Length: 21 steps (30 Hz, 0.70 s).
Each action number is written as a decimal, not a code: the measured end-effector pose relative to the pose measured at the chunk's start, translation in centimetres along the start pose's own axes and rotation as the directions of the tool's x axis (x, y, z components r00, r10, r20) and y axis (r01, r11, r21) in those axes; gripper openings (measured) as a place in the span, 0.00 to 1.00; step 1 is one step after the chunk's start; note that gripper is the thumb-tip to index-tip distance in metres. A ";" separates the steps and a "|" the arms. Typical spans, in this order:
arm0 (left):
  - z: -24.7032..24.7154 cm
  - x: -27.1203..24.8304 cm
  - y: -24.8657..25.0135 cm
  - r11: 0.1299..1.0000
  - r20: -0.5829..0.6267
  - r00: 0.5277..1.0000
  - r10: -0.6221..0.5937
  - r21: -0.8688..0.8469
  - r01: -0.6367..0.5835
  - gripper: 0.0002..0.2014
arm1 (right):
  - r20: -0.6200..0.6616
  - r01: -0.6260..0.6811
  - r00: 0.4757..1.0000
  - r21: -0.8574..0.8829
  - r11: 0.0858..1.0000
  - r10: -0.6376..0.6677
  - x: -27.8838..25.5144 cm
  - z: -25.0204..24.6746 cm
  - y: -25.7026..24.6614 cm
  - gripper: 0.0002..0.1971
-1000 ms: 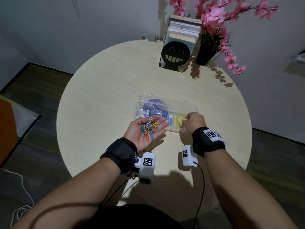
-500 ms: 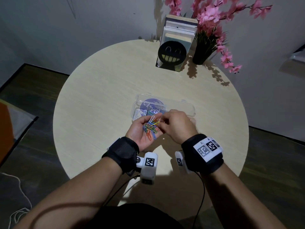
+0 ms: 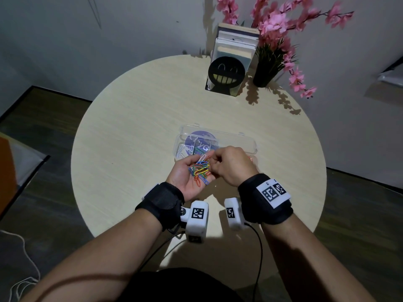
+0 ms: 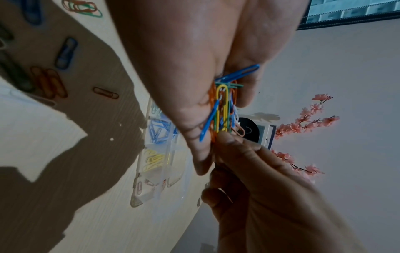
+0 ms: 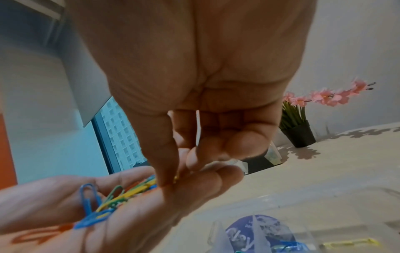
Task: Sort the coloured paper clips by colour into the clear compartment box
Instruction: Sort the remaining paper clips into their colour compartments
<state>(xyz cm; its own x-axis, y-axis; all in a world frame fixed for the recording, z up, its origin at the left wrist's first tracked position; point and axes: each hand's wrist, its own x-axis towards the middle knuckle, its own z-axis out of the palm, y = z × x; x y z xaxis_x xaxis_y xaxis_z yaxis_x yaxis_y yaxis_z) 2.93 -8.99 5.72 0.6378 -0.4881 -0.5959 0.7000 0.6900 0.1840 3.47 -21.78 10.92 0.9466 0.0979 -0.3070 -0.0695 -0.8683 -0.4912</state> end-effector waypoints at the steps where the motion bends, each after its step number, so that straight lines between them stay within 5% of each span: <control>1: 0.0 -0.1 0.0 1.000 0.002 1.000 -0.002 0.007 0.002 0.21 | 0.005 0.030 1.000 -0.003 1.000 -0.030 -0.1 0.0 0.0 0.06; 8: -0.2 0.1 0.5 1.000 -0.015 1.000 -0.007 0.023 0.007 0.20 | 0.094 0.043 0.994 0.142 0.989 -0.057 -0.3 -2.2 1.9 0.08; 12: -0.1 0.1 0.7 1.000 0.024 1.000 -0.001 -0.011 0.002 0.19 | 0.065 -0.037 0.998 0.416 0.909 0.010 -0.9 -3.7 3.0 0.08; 16: -0.3 0.2 1.0 0.999 0.033 0.999 0.003 -0.041 -0.001 0.20 | -0.134 -0.101 0.967 0.584 0.805 0.218 0.3 -3.6 4.9 0.11; 21: -0.8 0.3 1.2 0.999 0.035 0.999 -0.001 -0.045 0.002 0.20 | -0.183 -0.321 0.880 0.455 0.831 0.439 4.0 -0.9 7.4 0.10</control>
<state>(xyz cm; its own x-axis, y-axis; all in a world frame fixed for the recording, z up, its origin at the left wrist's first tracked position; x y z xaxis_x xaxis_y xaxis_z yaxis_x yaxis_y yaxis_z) 3.69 -7.89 5.11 0.6480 -0.5069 -0.5685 0.6862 0.7124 0.1470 7.00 -28.30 6.79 0.8596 -0.3842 -0.3370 -0.5044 -0.5317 -0.6804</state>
